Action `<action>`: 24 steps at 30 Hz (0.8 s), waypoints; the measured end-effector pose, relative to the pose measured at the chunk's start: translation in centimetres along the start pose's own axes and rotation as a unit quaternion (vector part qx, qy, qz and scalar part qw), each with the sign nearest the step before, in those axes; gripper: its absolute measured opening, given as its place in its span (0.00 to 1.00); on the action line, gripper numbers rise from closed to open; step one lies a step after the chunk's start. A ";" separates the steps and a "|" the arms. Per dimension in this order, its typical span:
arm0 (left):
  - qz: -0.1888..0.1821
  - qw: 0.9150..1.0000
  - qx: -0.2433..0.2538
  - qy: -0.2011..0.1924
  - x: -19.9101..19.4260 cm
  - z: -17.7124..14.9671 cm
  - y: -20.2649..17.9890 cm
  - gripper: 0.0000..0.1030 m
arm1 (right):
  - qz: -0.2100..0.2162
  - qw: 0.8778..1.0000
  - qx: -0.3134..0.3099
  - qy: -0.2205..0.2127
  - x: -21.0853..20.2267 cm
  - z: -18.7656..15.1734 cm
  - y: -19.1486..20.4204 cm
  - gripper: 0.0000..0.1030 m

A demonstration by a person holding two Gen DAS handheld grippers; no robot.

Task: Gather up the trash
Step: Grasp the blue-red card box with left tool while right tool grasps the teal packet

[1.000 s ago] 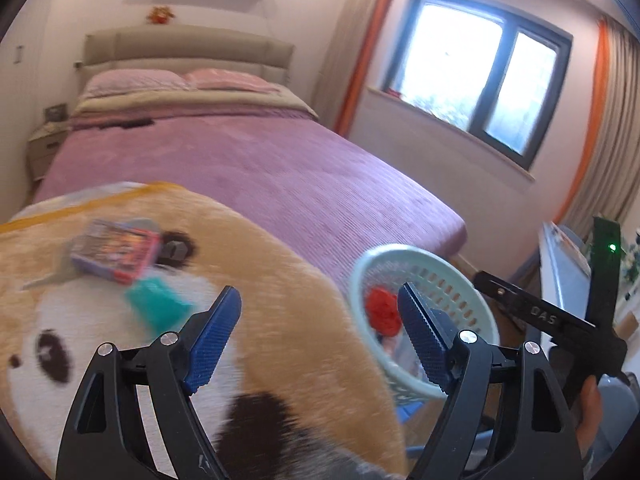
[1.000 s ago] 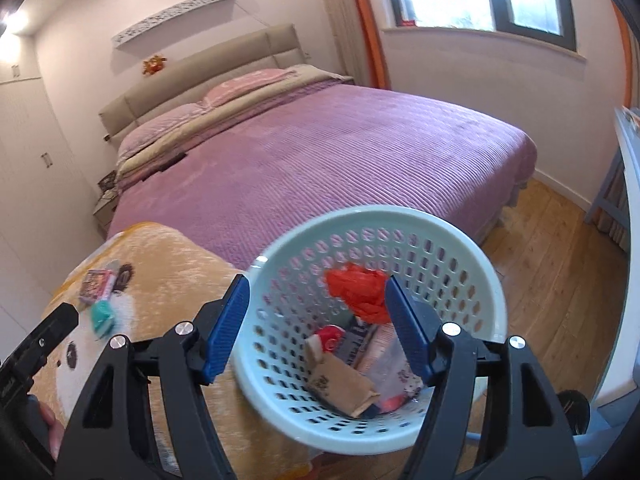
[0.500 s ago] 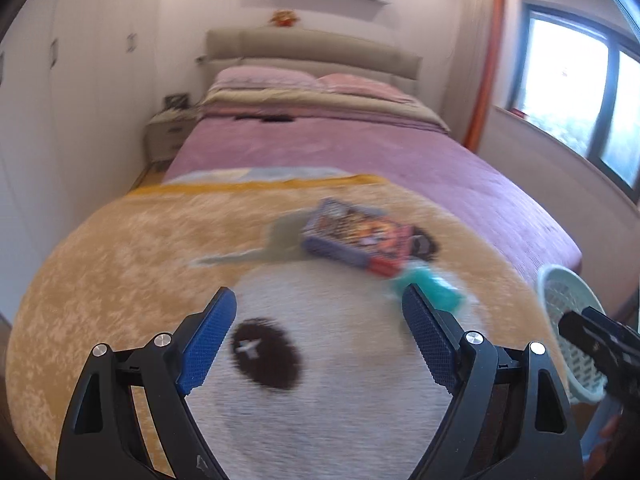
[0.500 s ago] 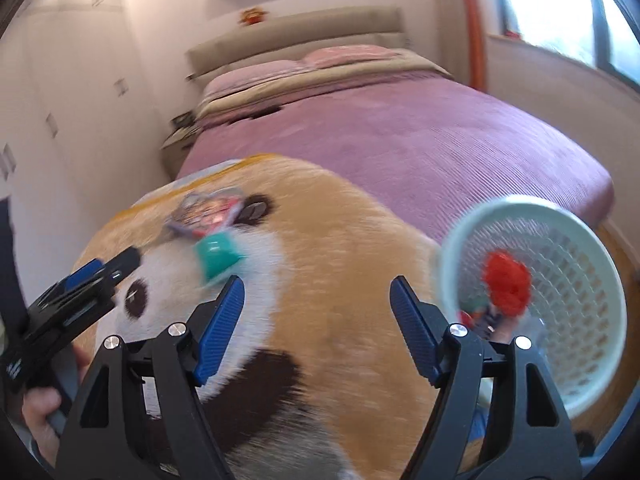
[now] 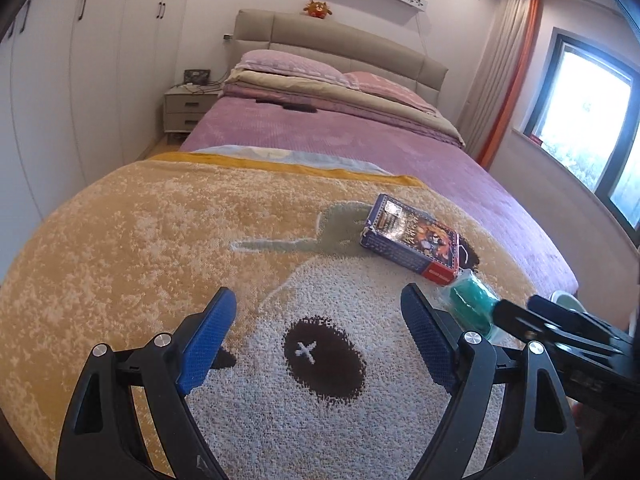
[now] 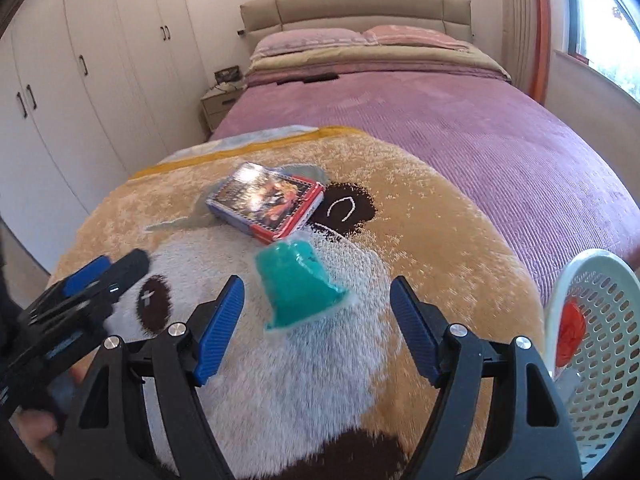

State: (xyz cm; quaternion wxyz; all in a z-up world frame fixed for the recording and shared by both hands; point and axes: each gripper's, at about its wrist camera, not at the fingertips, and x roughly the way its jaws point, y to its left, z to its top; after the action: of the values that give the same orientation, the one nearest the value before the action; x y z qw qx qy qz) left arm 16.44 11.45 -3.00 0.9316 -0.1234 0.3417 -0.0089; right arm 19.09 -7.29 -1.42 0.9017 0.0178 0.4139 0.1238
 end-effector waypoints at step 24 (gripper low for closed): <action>-0.021 0.997 0.035 0.061 0.6 -0.3 -4.1 0.79 | -0.056 0.998 0.039 -0.006 -0.6 0.7 -5.3 0.40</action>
State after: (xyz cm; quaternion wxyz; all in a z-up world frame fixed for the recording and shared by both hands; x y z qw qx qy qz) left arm 17.00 7.30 -2.66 0.9123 -0.0969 0.3950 -0.0485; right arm 20.38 -12.48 -1.25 0.9082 0.0302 0.4135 0.0570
